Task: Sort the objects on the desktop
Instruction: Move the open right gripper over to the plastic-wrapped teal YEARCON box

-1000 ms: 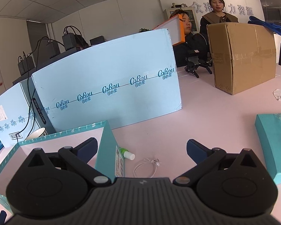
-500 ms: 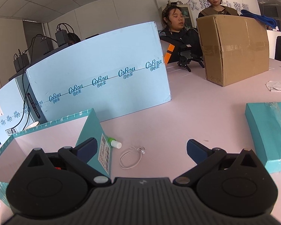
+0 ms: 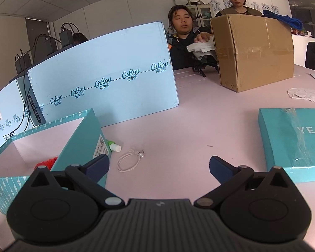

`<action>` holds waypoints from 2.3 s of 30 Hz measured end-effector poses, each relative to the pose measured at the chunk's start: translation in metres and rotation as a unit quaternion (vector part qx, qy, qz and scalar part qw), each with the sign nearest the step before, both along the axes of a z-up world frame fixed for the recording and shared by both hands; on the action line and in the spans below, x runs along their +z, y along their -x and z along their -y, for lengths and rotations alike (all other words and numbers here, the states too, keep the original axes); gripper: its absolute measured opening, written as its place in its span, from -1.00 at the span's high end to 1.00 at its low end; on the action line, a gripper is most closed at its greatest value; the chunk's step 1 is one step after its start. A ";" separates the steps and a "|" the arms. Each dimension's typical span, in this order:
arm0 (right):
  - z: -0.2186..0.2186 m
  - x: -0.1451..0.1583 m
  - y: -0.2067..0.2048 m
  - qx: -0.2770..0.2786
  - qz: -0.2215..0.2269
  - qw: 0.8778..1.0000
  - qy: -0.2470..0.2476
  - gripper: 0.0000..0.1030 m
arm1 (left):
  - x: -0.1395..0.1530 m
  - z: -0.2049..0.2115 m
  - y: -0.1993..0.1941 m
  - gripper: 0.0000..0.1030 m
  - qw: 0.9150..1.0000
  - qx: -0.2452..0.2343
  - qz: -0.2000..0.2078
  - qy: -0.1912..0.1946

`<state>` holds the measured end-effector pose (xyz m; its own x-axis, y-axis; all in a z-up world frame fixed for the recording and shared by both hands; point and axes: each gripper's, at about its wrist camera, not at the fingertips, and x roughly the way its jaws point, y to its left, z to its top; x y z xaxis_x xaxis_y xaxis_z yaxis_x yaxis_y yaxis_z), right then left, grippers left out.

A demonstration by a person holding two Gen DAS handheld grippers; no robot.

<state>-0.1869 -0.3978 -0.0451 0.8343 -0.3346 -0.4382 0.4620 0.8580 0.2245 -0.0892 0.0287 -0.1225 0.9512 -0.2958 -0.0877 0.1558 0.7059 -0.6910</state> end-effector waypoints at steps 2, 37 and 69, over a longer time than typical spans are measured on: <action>0.002 -0.001 0.006 -0.003 0.000 1.000 0.000 -1.00 | 0.000 0.000 0.000 -1.00 1.000 0.003 -0.001 -0.002; 0.046 -0.015 0.093 -0.075 -0.015 0.996 0.036 -1.00 | 0.059 0.090 0.069 -1.00 0.978 -0.150 0.106 -0.103; 0.128 -0.018 0.180 -0.174 0.007 0.979 0.101 -1.00 | 0.054 0.336 0.136 -1.00 0.866 -0.386 0.111 -0.297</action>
